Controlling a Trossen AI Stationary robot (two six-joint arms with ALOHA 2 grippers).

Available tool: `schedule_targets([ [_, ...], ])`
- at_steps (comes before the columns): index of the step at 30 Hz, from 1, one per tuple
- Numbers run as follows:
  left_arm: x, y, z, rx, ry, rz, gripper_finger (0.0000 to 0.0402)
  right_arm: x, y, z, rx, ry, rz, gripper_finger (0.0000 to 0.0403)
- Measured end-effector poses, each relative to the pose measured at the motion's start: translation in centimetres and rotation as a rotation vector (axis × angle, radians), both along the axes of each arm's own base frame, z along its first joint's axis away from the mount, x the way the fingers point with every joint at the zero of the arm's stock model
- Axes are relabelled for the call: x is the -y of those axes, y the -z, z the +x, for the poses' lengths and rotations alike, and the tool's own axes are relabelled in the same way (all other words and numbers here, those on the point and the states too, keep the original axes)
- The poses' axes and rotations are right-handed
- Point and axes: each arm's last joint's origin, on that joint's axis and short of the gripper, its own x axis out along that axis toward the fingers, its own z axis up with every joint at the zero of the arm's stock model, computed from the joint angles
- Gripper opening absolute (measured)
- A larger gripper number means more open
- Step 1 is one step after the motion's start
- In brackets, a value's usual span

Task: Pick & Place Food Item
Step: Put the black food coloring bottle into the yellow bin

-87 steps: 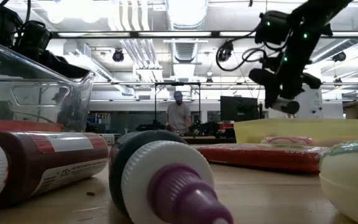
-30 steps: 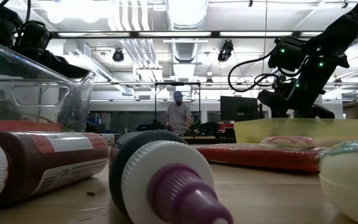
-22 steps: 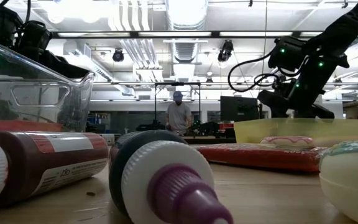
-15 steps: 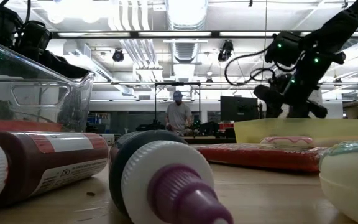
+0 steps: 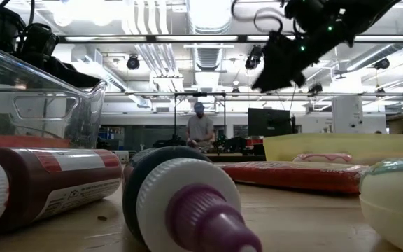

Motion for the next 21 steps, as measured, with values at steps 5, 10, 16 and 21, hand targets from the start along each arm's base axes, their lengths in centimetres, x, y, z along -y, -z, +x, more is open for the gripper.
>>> schedule_targets([
  [5,0.0,0.0,0.0,0.000,0.000,0.000,0.0278,0.7,0.6,1.9,0.103,-0.231,-0.070,0.0231],
  [10,0.0,0.0,0.0,0.000,0.000,0.000,0.0278,1.9,2.4,4.7,0.234,-0.377,-0.183,0.0231],
  [16,0.0,0.0,0.0,0.000,0.000,0.000,0.0278,3.8,5.4,8.4,0.343,-0.408,-0.250,0.0231],
  [21,0.0,0.0,0.0,0.000,0.000,0.000,0.0278,6.9,6.7,12.0,0.347,-0.585,-0.129,0.0231],
])
